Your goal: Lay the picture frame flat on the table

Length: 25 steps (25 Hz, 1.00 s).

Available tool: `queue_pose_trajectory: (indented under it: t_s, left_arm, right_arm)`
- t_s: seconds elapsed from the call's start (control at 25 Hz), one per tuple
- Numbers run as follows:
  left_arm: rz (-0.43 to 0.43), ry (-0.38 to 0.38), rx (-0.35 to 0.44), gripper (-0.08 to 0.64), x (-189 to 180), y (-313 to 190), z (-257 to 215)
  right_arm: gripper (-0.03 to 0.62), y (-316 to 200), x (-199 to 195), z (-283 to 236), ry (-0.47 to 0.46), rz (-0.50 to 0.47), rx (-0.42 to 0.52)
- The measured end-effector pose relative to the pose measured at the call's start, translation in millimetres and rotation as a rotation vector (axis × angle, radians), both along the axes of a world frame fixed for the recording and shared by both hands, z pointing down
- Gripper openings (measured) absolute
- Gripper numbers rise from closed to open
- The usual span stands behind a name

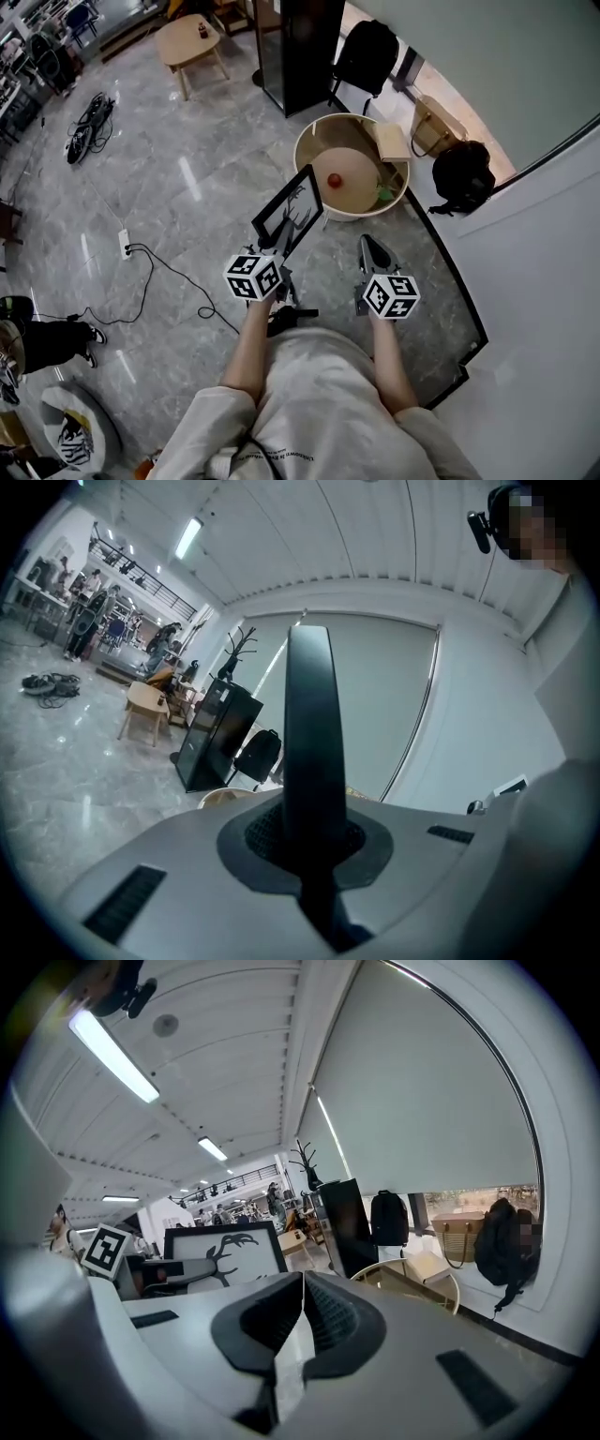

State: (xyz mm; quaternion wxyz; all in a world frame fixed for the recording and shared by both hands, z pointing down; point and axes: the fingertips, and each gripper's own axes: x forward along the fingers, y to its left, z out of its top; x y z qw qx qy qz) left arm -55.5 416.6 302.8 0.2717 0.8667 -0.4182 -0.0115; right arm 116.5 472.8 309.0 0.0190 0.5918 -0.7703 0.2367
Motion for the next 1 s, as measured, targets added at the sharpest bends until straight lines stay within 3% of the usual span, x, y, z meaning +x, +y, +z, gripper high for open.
queue_pose_trajectory:
  t_s: [0.4, 0.68, 1.0]
  left_arm:
    - [0.028, 0.048, -0.046, 0.026, -28.6, -87.3, 18.9]
    - [0.022, 0.045, -0.114, 0.026, -59.8, -122.0, 56.3]
    - [-0.036, 0.060, -0.132, 0.026, -97.1, -145.9, 62.0]
  right_arm:
    - [0.034, -69.6, -9.2, 14.3, 0.007, 0.096, -0.032]
    - [0.035, -91.1, 21.6, 35.9, -0.034, 0.245, -0.055]
    - [0.035, -131.5, -15.8, 47.3, -0.029, 0.177, -0.085]
